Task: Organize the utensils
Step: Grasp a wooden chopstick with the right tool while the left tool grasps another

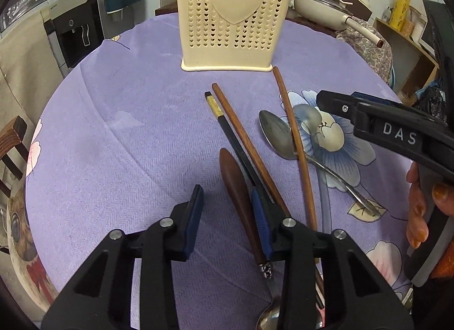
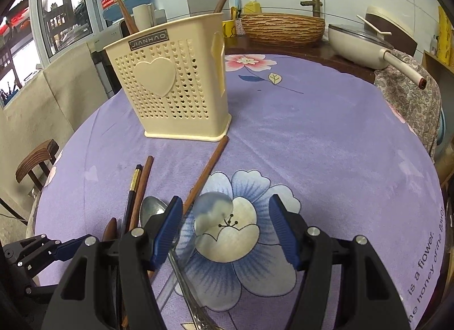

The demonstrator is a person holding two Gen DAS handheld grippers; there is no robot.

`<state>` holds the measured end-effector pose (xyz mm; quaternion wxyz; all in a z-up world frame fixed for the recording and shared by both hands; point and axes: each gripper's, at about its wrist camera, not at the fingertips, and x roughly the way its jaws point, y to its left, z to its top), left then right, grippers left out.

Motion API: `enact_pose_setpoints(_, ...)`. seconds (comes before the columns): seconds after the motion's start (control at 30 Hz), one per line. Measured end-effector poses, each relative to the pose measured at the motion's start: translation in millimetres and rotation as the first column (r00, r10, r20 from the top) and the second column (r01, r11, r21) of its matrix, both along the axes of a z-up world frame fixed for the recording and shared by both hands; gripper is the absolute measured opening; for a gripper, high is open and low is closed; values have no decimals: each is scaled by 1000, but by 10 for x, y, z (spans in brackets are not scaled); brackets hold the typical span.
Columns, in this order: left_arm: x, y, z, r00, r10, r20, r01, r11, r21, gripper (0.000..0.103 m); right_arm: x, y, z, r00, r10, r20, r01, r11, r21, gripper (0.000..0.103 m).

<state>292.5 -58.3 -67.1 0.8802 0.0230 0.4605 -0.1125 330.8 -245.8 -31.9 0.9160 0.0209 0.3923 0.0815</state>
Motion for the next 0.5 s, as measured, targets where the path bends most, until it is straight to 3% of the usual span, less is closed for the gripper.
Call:
enact_pose_setpoints(0.2,93,17,8,1000,18,-7,-18,1000,-22,25,230,76,10,999,-21,-36,20,1000,-22,61)
enact_pose_setpoints(0.5,149,64,14,999,28,-17,-29,998,-52,21,760,249,-203,980,-63,-189,58,998,-33,44)
